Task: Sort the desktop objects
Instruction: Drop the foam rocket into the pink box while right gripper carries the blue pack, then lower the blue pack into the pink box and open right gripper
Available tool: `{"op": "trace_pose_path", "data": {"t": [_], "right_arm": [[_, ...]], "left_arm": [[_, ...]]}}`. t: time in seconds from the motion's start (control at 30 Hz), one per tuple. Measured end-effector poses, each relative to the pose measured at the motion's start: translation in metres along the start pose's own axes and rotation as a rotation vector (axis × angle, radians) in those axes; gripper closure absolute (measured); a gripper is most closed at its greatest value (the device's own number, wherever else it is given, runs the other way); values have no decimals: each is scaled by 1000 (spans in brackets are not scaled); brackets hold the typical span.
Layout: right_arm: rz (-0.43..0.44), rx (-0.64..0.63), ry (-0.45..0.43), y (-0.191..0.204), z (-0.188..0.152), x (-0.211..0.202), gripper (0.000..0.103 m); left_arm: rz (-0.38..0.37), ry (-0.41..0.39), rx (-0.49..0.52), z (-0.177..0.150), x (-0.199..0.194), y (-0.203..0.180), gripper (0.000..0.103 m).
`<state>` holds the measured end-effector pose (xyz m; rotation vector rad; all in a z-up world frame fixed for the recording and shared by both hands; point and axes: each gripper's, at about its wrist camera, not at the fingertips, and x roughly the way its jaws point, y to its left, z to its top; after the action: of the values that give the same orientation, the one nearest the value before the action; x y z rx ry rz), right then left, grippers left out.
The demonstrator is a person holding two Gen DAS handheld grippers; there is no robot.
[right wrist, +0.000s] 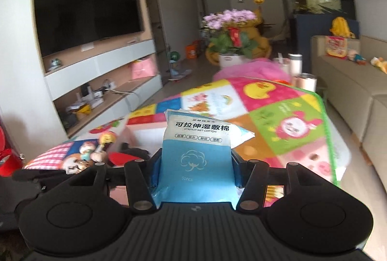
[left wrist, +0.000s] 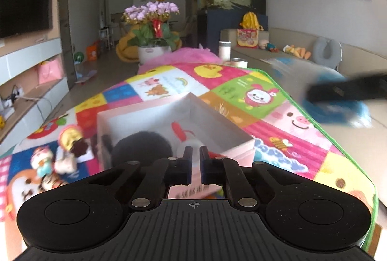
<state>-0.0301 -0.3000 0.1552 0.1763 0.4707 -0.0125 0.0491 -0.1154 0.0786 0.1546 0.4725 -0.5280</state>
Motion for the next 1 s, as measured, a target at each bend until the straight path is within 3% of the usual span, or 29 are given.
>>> {"op": "trace_pose_path", "data": {"t": [0.13, 0.2, 0.27, 0.33, 0.37, 0.47, 0.53, 0.6, 0.77, 0.93, 1.0], "right_arm": [[-43, 35, 25, -19, -9, -3, 49], [-52, 52, 35, -24, -13, -4, 49], [-54, 58, 34, -27, -15, -5, 49], [-49, 53, 29, -27, -16, -5, 49], [-46, 49, 29, -26, -15, -4, 49], [-35, 39, 30, -21, -12, 1, 49], [-14, 29, 30, -13, -8, 7, 49], [26, 8, 29, -1, 1, 19, 49], [119, -113, 78, 48, 33, 78, 49], [68, -324, 93, 99, 42, 157, 48], [46, -363, 138, 108, 39, 182, 36]], "left_arm": [[-84, 5, -60, 12, 35, 3, 95], [-117, 17, -91, 13, 43, 4, 90], [-132, 15, -81, 8, 33, 0, 80], [-139, 6, -40, -3, 15, -6, 55], [-135, 6, -23, -10, 6, -7, 52], [-109, 44, -15, -36, -19, -5, 43], [-74, 74, -36, -51, -30, 3, 26], [-26, 101, -67, -64, -38, 13, 19], [70, 111, -186, -80, -56, 47, 10], [143, 84, -240, -86, -72, 74, 7], [164, 87, -258, -91, -76, 83, 7]]}}
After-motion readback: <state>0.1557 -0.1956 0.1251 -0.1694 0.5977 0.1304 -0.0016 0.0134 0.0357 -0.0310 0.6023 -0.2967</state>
